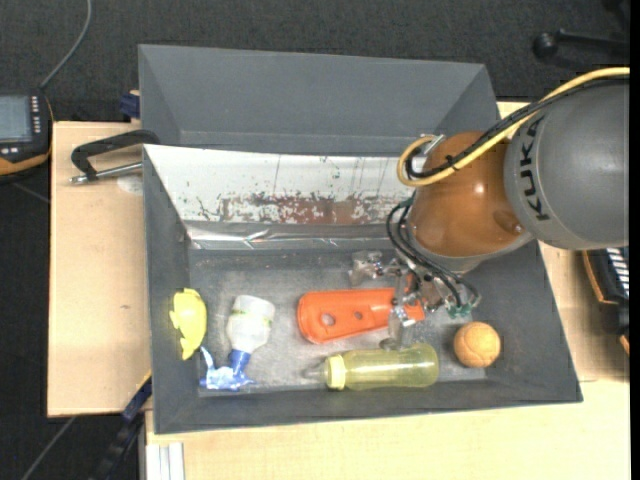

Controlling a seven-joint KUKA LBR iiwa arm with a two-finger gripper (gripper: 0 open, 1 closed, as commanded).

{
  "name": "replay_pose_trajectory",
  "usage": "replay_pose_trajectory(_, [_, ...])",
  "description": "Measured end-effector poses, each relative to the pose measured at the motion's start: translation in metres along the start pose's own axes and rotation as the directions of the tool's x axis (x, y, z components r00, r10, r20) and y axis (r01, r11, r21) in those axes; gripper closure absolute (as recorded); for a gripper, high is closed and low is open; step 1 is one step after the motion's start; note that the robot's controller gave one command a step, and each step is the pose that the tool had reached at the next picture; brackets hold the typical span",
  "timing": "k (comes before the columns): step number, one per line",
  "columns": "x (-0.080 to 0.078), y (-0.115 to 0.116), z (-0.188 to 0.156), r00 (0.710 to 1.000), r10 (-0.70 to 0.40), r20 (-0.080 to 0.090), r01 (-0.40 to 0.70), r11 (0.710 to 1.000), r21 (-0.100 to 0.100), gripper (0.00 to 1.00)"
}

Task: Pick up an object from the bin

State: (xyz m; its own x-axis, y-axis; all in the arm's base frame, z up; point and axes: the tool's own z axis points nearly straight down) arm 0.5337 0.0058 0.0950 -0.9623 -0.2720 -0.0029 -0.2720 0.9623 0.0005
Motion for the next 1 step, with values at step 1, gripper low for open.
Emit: replay_pose_trajectory(1, [-0.0160,0.0099,0.0245,0.996,-0.092,0.008,0.092,0.996,0.000,1.00])
